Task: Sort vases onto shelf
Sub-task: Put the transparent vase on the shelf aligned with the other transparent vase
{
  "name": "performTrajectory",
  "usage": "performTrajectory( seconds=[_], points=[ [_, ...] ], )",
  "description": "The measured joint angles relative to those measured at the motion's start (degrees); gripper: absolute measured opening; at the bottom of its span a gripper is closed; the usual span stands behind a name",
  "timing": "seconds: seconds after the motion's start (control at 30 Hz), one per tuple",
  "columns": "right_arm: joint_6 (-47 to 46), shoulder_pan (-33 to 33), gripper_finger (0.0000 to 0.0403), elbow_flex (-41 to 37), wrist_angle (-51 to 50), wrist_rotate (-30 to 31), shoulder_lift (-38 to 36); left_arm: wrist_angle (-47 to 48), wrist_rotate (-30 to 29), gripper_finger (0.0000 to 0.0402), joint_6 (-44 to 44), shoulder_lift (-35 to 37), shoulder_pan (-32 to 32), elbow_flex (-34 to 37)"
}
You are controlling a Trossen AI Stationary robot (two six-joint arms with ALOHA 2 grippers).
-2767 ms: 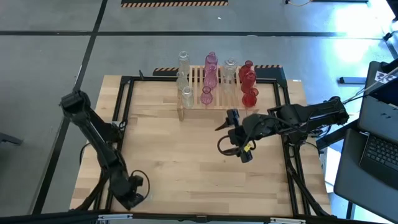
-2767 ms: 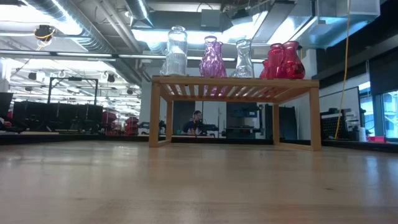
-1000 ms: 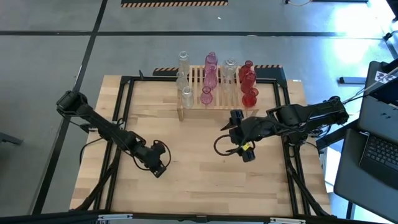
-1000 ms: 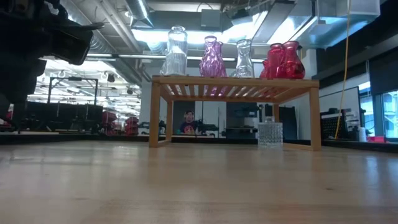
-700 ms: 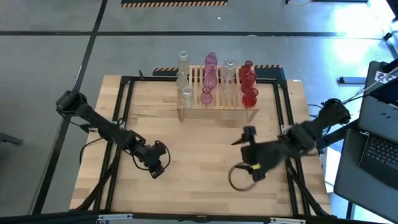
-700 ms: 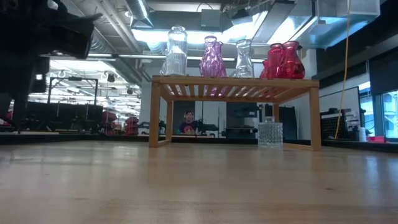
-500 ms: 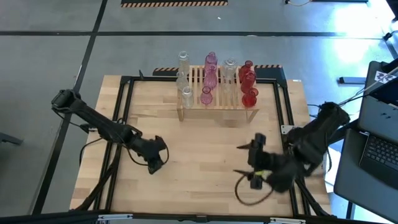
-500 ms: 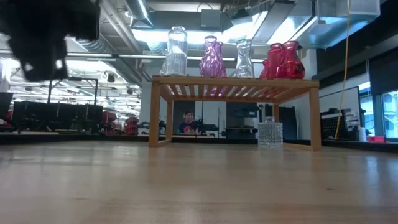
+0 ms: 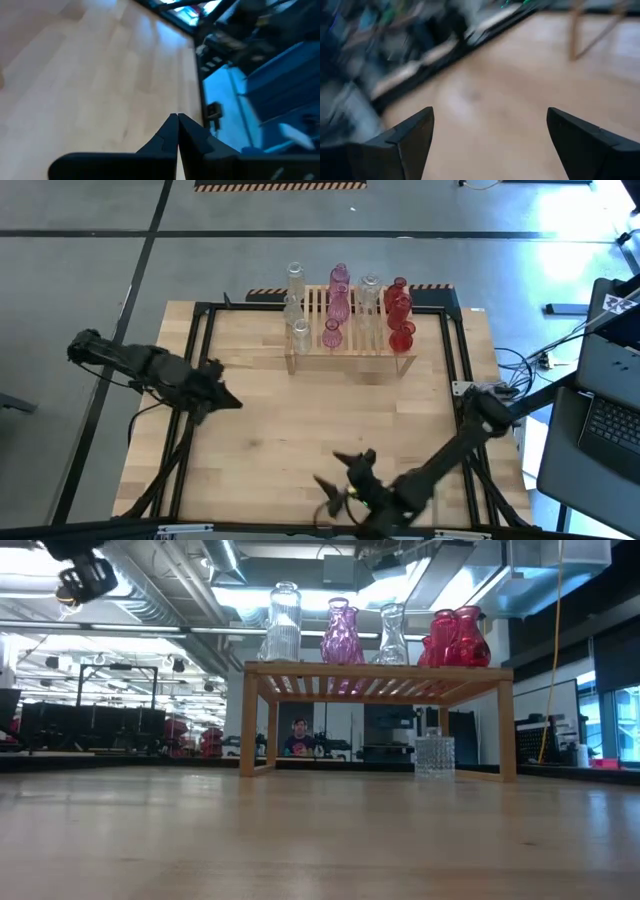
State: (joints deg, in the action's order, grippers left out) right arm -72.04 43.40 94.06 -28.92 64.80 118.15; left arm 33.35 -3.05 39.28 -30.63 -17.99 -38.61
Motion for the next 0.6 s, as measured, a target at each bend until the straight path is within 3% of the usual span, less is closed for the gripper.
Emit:
performTrajectory(
  seconds=[0.2, 0.4, 0.6],
  points=[
    [-17.00, -3.86, 0.0335, -0.02, -0.75, 15.56, 8.04, 5.37, 2.93, 0.0000, 3.96, 10.51, -0.01, -0.02],
    [-17.78, -5.77, 0.0335, -0.02, -1.88, 14.31, 11.30, 8.92, 4.82, 0.0000, 8.57, 17.72, -0.01, -0.02],
    [-19.00, -8.90, 0.0335, 0.00, -9.58, 10.41, 11.93, 10.43, 6.11, 0.0000, 11.53, 22.19, -0.01, -0.02]
  ],
)
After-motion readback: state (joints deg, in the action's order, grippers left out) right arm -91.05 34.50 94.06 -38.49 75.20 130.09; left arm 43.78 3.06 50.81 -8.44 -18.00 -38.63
